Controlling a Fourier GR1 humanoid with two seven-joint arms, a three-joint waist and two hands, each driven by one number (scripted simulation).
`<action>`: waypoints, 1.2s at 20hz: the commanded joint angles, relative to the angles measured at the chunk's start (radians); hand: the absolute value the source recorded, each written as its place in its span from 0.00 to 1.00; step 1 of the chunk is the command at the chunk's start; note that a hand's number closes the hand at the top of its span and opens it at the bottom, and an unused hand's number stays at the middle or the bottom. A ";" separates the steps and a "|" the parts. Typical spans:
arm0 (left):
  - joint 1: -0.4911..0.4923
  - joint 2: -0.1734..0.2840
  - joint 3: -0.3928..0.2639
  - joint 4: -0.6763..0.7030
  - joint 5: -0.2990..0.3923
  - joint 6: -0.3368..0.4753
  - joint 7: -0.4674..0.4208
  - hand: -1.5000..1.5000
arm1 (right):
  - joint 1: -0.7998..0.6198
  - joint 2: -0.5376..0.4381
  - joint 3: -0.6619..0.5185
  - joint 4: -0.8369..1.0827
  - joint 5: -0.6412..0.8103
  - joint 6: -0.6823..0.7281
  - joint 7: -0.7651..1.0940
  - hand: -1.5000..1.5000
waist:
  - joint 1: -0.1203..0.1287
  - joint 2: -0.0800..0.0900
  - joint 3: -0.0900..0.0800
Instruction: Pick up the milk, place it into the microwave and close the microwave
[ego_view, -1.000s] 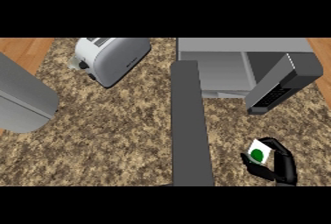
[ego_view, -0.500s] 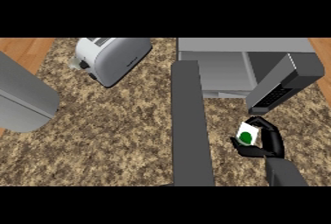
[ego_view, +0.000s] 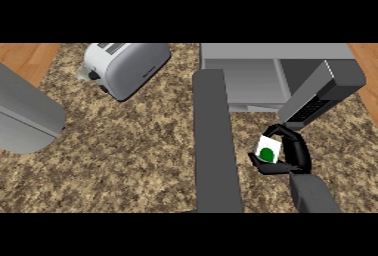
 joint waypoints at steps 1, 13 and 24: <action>0.055 -0.047 -0.017 -0.053 -0.026 -0.005 -0.022 0.00 | 0.096 0.051 0.056 -0.231 -0.002 -0.033 0.106 1.00 | -0.002 -0.001 0.000; -0.042 0.051 0.056 0.104 0.027 -0.041 -0.004 0.00 | -0.273 0.056 0.030 -0.048 0.114 -0.294 0.318 1.00 | 0.015 0.007 0.001; -0.091 0.031 0.009 0.032 -0.008 0.018 0.050 0.00 | -0.622 0.015 -0.018 0.381 0.236 -0.491 0.362 1.00 | 0.047 0.020 0.002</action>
